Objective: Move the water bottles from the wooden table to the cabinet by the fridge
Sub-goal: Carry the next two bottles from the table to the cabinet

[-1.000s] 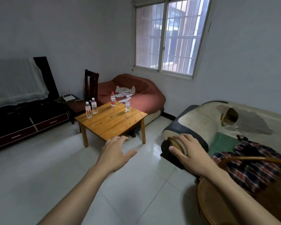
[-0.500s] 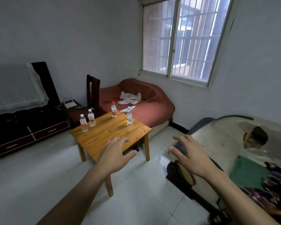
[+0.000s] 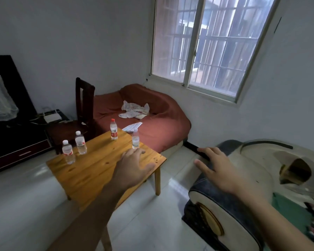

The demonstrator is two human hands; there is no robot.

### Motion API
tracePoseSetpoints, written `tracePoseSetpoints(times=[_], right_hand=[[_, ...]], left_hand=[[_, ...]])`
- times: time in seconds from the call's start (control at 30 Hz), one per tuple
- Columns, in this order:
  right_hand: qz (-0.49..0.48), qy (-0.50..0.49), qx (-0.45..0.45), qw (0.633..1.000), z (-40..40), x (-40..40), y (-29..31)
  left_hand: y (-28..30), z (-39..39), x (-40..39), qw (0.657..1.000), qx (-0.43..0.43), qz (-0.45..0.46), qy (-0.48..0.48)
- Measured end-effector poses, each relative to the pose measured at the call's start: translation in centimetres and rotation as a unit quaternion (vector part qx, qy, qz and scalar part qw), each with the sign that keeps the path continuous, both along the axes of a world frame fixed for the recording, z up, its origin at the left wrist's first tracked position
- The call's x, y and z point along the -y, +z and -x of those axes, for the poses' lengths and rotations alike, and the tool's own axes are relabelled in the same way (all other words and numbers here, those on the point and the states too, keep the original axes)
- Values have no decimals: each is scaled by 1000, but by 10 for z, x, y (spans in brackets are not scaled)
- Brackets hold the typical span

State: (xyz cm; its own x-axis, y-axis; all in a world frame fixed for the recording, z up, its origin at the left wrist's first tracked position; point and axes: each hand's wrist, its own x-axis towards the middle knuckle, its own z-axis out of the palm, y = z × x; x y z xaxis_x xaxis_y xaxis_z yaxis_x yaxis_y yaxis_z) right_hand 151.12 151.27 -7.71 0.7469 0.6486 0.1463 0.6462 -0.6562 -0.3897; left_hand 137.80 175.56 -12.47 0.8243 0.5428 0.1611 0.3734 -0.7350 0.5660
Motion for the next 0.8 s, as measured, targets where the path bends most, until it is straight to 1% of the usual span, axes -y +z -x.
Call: tracePoseSetpoints(times=[0.2,0.37,0.6,0.8], right_hand=[[2,16,-30,999,-87,-57,-34],[-37,44,-28,998,-180,-94,-47],[-48,64,-37,996,-310,-134,-32],[-28,82,-49,995,-377,-185,-47]], left_hand=[[-24,-80,-53,1000,-29,0,-12],[-34,-161,-84,998,-65,-12,10],[-13,-271,-120,998,-34,-17,42],[-26,-330,-163,997,-43,4,65]])
